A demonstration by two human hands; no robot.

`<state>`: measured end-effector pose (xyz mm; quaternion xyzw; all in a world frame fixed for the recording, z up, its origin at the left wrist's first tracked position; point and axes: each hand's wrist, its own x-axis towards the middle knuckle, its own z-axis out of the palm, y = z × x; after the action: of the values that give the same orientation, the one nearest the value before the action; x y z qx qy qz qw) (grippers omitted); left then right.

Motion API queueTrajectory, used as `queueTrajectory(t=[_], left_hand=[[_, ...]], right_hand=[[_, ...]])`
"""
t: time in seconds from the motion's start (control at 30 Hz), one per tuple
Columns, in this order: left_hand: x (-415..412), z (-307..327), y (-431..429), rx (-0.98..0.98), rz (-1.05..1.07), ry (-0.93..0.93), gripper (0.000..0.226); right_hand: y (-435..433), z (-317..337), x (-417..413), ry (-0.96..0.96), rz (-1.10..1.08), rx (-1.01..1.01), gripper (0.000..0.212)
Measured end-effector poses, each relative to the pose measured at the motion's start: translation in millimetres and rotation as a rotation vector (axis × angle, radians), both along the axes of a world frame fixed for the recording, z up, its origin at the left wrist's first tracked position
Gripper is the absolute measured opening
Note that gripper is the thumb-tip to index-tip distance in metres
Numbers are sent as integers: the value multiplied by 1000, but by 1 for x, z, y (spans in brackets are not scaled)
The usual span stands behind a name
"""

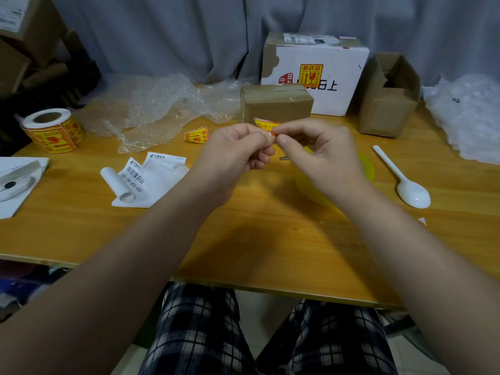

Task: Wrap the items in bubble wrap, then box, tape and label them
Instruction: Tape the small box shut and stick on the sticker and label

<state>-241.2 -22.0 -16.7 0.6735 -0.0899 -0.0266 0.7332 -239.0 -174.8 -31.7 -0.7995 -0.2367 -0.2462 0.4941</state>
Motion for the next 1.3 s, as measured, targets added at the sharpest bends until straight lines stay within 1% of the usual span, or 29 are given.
queueTrajectory(t=[0.07,0.17,0.5,0.63,0.87,1.0,1.17,1.3], left_hand=[[0,0,0,-1,14,-16,22],[-2,1,-1,-19,31,-35,22],[-3,1,1,-18,52,-75,22],[-4,-2,2,24,61,-115,23],[-5,-2,0,189,87,-254,19],[-5,-5,-1,218,106,-303,12],[-6,-6,-5,199,107,-315,8],[-5,-7,-4,211,105,-330,8]], right_hand=[[0,1,-2,34,51,5,17],[-1,4,-3,36,87,3,19],[-2,13,-6,72,142,-21,21],[-3,14,-5,110,170,13,19],[-5,15,-5,62,118,-83,13],[-7,18,-5,67,86,-116,12],[-2,15,-6,68,43,-64,9],[1,14,-8,105,44,-10,8]])
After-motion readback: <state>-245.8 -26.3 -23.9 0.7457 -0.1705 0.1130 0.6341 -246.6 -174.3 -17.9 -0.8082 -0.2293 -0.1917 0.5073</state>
